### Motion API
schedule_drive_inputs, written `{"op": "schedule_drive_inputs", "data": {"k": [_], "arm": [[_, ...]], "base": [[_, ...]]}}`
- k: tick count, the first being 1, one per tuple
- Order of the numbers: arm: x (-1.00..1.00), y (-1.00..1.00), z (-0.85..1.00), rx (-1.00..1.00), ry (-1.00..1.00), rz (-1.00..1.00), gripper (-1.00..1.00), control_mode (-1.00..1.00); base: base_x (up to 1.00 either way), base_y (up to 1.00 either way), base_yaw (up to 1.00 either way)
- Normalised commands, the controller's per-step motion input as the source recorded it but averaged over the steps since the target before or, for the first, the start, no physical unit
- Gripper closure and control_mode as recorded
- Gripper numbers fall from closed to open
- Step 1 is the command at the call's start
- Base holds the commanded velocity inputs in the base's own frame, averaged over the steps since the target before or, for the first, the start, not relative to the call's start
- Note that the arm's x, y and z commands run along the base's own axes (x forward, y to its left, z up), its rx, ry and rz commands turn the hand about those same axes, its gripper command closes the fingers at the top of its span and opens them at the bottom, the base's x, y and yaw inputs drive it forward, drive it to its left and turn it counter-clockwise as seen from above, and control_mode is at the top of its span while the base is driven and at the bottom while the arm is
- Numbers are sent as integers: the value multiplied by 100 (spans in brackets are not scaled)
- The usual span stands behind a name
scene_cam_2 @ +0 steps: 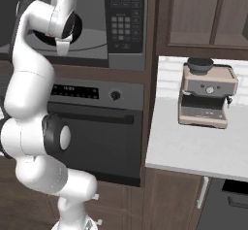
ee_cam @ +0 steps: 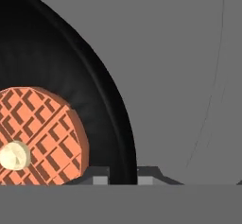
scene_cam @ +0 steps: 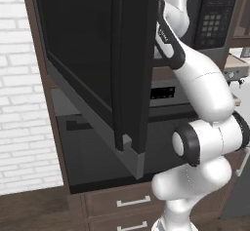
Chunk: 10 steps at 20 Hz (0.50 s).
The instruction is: Open the microwave, place the bowl with waffle inside the microwave, then close the microwave door and turn it on.
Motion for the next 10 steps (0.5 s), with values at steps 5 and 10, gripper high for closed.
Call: {"op": "schedule_drive_inputs", "data": {"k": [5, 10], "arm": [[31, 4, -20, 2, 7, -5, -100, -100], [19, 6, -9, 5, 1, -2, -100, -100]], "base": [[0, 0, 0], [0, 0, 0]]}}
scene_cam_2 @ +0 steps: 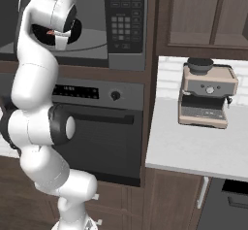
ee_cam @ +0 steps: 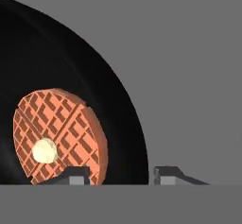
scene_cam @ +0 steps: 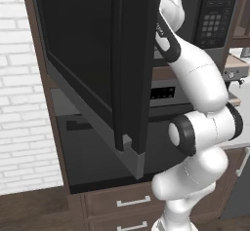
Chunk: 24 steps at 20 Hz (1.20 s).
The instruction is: Open the microwave, place the bowl with waffle inside the microwave, then close the microwave door and turn it on.
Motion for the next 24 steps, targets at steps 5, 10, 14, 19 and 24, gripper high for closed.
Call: {"op": "schedule_drive_inputs", "data": {"k": [5, 10, 14, 19, 24], "arm": [[-10, 0, 0, 22, -15, 0, -100, -100], [-65, -7, 0, 5, -2, 0, -100, -100], [-100, -15, 1, -3, 0, 0, -100, -100], [-100, -15, 1, -1, -3, 1, 100, -100], [-100, -35, 0, 0, -11, 6, 100, -100]], "base": [[0, 0, 0], [0, 0, 0], [0, 0, 0], [0, 0, 0], [0, 0, 0]]}}
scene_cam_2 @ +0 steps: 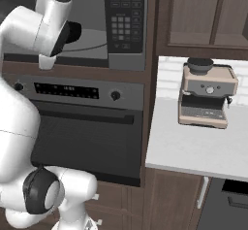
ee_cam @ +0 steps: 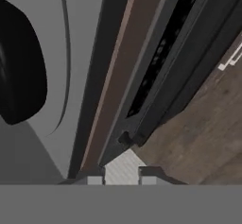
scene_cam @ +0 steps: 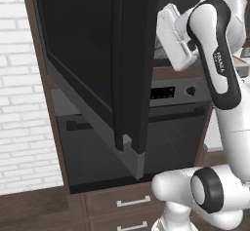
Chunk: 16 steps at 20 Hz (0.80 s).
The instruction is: Open the microwave, place the bowl with waffle inside the microwave, then close the microwave door and turn it on.
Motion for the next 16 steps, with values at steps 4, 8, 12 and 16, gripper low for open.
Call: {"op": "schedule_drive_inputs", "data": {"k": [4, 8, 12, 16], "arm": [[-100, -23, 0, 0, -19, 11, 100, -100], [-100, 9, -2, 0, -26, 6, 100, -100], [-100, 12, -1, 0, -35, 2, 100, -100], [-100, 2, 0, 0, -31, 2, 100, -100]], "base": [[0, 0, 0], [0, 0, 0], [0, 0, 0], [0, 0, 0]]}}
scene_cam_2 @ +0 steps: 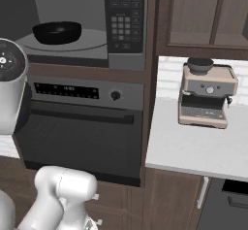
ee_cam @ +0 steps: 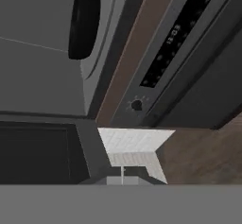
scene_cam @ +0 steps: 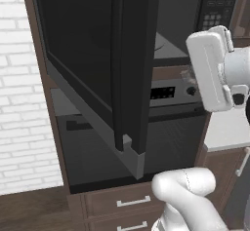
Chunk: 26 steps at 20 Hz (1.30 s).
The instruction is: Open the microwave, place the bowl with waffle inside the microwave, then close the microwave door and turn it on.
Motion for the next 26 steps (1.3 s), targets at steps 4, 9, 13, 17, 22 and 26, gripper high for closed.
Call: {"op": "schedule_drive_inputs", "data": {"k": [4, 9, 13, 17, 22, 26], "arm": [[-100, 9, 0, 0, -26, 2, 100, -100], [-99, 11, -3, 0, -11, 0, 100, -100], [-92, 11, -1, 0, -5, 0, 100, -100], [-69, 48, -11, 0, -4, -2, 100, -100], [-37, 80, -12, 0, -9, -9, 100, -100], [-9, 62, -12, 0, -9, -18, 100, -100]], "base": [[0, 0, 0], [0, 0, 0], [0, 0, 0], [0, 0, 0], [0, 0, 0], [0, 0, 0]]}}
